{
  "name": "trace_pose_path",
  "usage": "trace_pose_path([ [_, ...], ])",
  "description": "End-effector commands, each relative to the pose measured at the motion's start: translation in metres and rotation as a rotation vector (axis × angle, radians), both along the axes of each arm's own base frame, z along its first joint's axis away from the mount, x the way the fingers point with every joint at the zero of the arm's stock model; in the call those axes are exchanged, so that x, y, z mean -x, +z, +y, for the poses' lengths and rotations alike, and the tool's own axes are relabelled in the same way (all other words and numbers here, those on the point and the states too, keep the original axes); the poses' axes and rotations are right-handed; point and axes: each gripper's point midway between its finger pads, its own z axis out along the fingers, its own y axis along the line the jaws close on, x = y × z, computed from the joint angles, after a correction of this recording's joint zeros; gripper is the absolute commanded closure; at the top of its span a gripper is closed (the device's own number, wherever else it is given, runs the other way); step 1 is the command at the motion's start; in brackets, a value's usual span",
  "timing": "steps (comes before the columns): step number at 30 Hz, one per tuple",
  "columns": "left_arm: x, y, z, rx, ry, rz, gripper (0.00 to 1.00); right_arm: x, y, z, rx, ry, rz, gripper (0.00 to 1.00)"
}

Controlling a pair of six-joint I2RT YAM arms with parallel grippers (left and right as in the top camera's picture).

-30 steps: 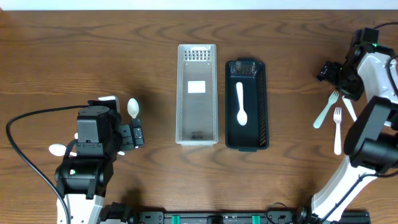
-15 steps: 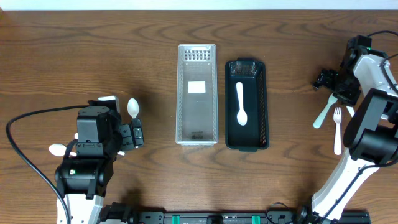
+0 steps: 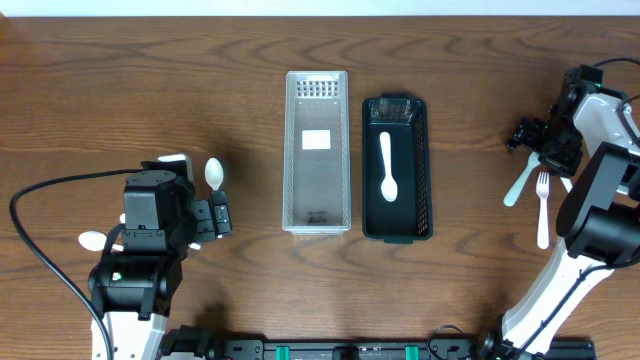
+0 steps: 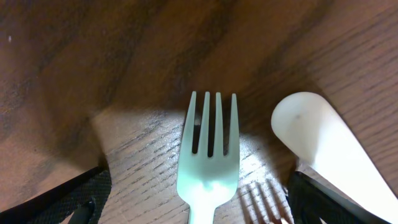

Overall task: Pack container
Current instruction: 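Return the right gripper to the forks and grasp a white fork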

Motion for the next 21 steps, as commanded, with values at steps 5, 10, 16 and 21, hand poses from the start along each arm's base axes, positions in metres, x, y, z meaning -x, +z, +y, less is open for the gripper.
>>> trace_pose_path([
  [5, -0.0009, 0.0045, 0.0011, 0.006, 0.012, -0.007, 0.02, 0.0150, -0.0193, -0.0008, 0.005, 0.011, 0.051, 0.11],
  [10, -0.0009, 0.0045, 0.0011, 0.006, 0.012, -0.007, 0.02, 0.0150, -0.0194, -0.0005, 0.005, 0.011, 0.051, 0.24],
  [16, -0.0009, 0.0045, 0.0011, 0.006, 0.012, -0.007, 0.02, 0.0148, -0.0193, -0.0006, 0.005, 0.011, 0.050, 0.41],
  [21, -0.0009, 0.0045, 0.0011, 0.006, 0.012, -0.007, 0.02, 0.0147, -0.0193, -0.0006, 0.005, 0.011, 0.050, 0.50],
])
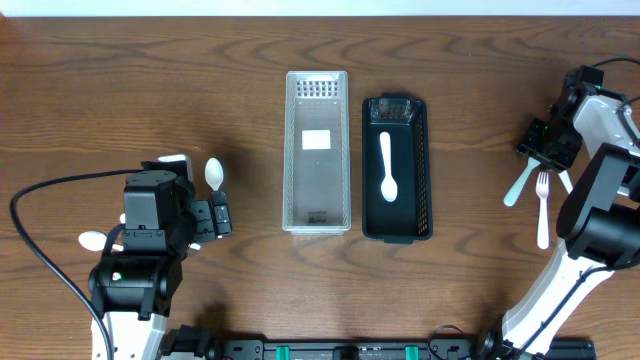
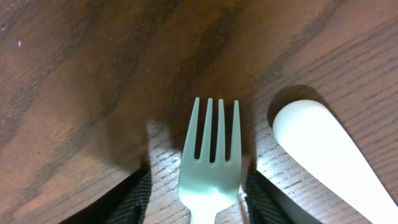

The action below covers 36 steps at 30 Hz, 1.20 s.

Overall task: Pack container
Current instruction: 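Return the right gripper to the forks and grasp a white fork, then place the fork with the right gripper into the dark green basket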

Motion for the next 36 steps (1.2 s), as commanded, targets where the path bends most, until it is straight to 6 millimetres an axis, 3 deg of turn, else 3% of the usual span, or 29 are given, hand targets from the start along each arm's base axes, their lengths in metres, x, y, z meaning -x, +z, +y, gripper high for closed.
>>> trace_pose_path([
  [1, -0.001, 0.005, 0.001, 0.006, 0.012, -0.010, 0.02, 0.016, -0.019, 0.000, 0.000, 0.000, 0.067, 0.51],
  [12, -0.001, 0.005, 0.001, 0.006, 0.012, -0.010, 0.02, 0.015, -0.019, 0.000, 0.002, 0.000, 0.061, 0.73],
  [17, -0.001, 0.005, 0.001, 0.006, 0.011, -0.010, 0.02, 0.014, -0.019, 0.000, 0.003, 0.001, 0.059, 0.75],
  [19, -0.001, 0.005, 0.001, 0.006, 0.012, -0.010, 0.02, 0.014, -0.019, 0.001, -0.001, 0.002, 0.057, 0.81],
  [24, -0.001, 0.005, 0.001, 0.006, 0.011, -0.010, 0.02, 0.007, -0.013, 0.014, -0.056, 0.015, 0.030, 0.85],
  [26, -0.002, 0.005, 0.001, 0.006, 0.011, -0.010, 0.02, 0.004, -0.002, 0.021, -0.063, 0.029, 0.013, 0.86],
  [30, -0.001, 0.005, 0.001, 0.006, 0.011, -0.010, 0.02, -0.012, 0.041, 0.038, -0.038, 0.082, -0.064, 0.86],
  [33, -0.001, 0.005, 0.001, 0.006, 0.011, -0.010, 0.02, -0.025, 0.091, 0.065, -0.015, 0.151, -0.164, 0.86],
  [36, -0.001, 0.004, 0.001, 0.006, 0.011, -0.006, 0.02, -0.028, 0.146, 0.107, -0.003, 0.251, -0.265, 0.86],
])
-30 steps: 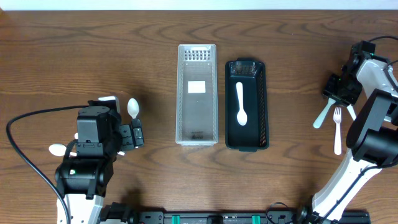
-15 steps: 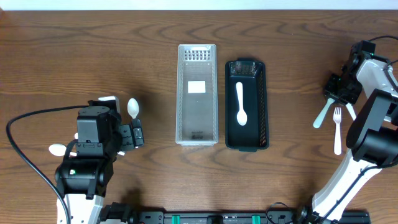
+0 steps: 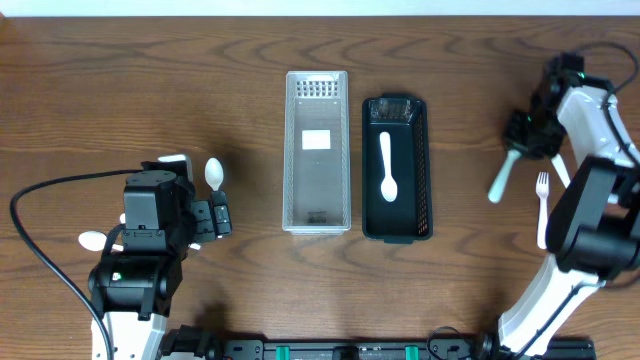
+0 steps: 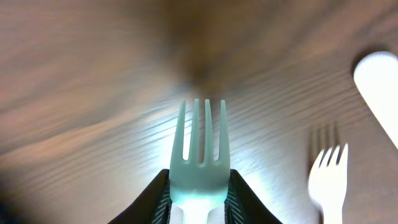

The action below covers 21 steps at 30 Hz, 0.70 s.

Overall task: Pack container
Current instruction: 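Place the fork with the right gripper into the dark green basket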

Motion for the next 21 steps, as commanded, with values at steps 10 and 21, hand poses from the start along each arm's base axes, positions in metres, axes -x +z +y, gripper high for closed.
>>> trace_pose_path([
  [10, 0.003, 0.002, 0.001, 0.005, 0.012, 0.011, 0.02, 0.012, 0.127, 0.183, -0.019, 0.369, -0.281, 0.82],
  [21, 0.003, 0.002, 0.001, 0.005, 0.012, 0.011, 0.02, 0.028, 0.004, 0.230, 0.040, 0.448, 0.003, 0.80],
])
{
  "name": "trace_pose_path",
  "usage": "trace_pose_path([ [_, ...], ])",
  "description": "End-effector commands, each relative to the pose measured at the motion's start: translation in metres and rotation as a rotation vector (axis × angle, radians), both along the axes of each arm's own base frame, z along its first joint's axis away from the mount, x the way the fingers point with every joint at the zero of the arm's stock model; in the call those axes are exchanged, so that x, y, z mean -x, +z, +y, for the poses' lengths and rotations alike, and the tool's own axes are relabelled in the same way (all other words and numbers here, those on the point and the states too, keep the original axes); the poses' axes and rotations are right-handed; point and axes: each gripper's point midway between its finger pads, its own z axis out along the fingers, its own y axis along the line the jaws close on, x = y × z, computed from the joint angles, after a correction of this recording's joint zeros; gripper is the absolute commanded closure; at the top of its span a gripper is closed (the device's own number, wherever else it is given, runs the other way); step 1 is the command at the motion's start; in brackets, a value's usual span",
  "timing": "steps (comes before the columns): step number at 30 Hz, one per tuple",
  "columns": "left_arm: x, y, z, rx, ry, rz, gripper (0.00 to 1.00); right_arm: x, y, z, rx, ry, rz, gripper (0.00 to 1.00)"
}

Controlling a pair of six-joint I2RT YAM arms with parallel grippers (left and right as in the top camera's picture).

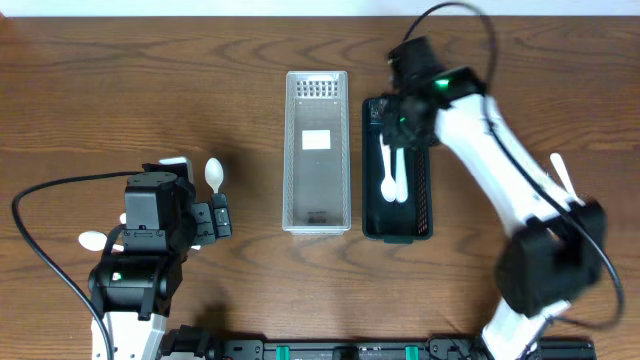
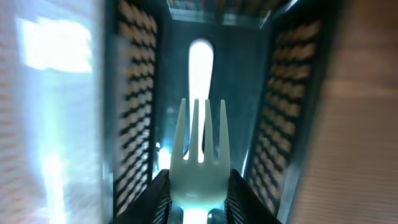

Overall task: Pack container
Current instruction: 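Place the fork with the right gripper into the dark green basket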

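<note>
My right gripper [image 1: 405, 128] hangs over the black slotted container [image 1: 424, 205] and is shut on a white plastic fork [image 2: 200, 155]. The tines point along the container's length. In the overhead view the fork [image 1: 399, 180] lies just right of the white spoon [image 1: 387, 165] on the container's floor. The right wrist view shows that spoon [image 2: 200, 62] beyond the tines. A clear container [image 1: 317, 222] stands empty to the left of the black one. My left gripper [image 1: 218, 218] rests open at the left, below a loose white spoon [image 1: 213, 172].
Another white spoon [image 1: 92, 240] lies at the far left beside the left arm. A white utensil [image 1: 558, 170] shows at the right edge, partly behind the right arm. A cable loops from the left arm across the table's left side.
My right gripper, with the fork in it, has moved from the table's right side to above the black container. The left arm has not moved.
My right gripper stood open around a fork lying on the table at the right. Then its fingers had drawn in close beside the fork's neck. By 0.7 s ago it held the fork clear of the table, and now holds it over the black container.
</note>
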Motion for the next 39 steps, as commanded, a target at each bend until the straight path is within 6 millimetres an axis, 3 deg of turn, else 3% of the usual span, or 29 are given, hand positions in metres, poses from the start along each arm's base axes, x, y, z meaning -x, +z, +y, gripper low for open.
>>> trace_pose_path([
  [1, -0.002, 0.005, 0.001, 0.006, 0.012, -0.012, 0.02, 0.008, -0.039, 0.002, 0.053, -0.009, 0.087, 0.81],
  [5, -0.002, 0.005, 0.001, 0.006, 0.012, -0.012, 0.02, 0.009, -0.055, 0.003, 0.068, 0.002, 0.116, 0.78],
  [9, -0.002, 0.005, 0.001, 0.006, 0.012, -0.012, 0.02, 0.006, -0.049, 0.005, 0.062, 0.024, 0.094, 0.55],
  [12, -0.002, 0.005, 0.001, 0.006, 0.012, -0.012, 0.02, 0.007, -0.042, 0.004, 0.059, 0.024, 0.088, 0.52],
  [15, -0.002, 0.005, 0.001, 0.006, 0.012, -0.013, 0.02, 0.008, -0.022, 0.002, 0.049, 0.039, 0.057, 0.47],
  [19, -0.002, 0.005, 0.001, 0.006, 0.012, -0.013, 0.02, 0.005, 0.032, -0.009, 0.012, 0.033, -0.060, 0.39],
  [22, -0.002, 0.005, 0.001, 0.006, 0.012, -0.012, 0.02, 0.006, 0.080, -0.031, -0.004, -0.005, -0.171, 0.28],
  [24, -0.002, 0.005, 0.001, 0.006, 0.012, -0.012, 0.02, 0.013, 0.111, -0.056, 0.001, -0.053, -0.239, 0.13],
  [28, -0.002, 0.005, 0.001, 0.006, 0.012, -0.012, 0.02, 0.033, 0.145, -0.109, 0.034, -0.137, -0.284, 0.03],
  [33, -0.002, 0.005, 0.001, 0.006, 0.012, -0.012, 0.02, 0.080, 0.145, -0.169, 0.075, -0.302, -0.157, 0.01],
  [36, -0.002, 0.005, 0.001, 0.006, 0.012, -0.012, 0.02, 0.105, 0.137, -0.186, 0.086, -0.350, -0.101, 0.01],
  [39, -0.002, 0.005, 0.001, 0.006, 0.012, -0.012, 0.02, 0.130, 0.121, -0.189, 0.064, -0.378, -0.073, 0.01],
])
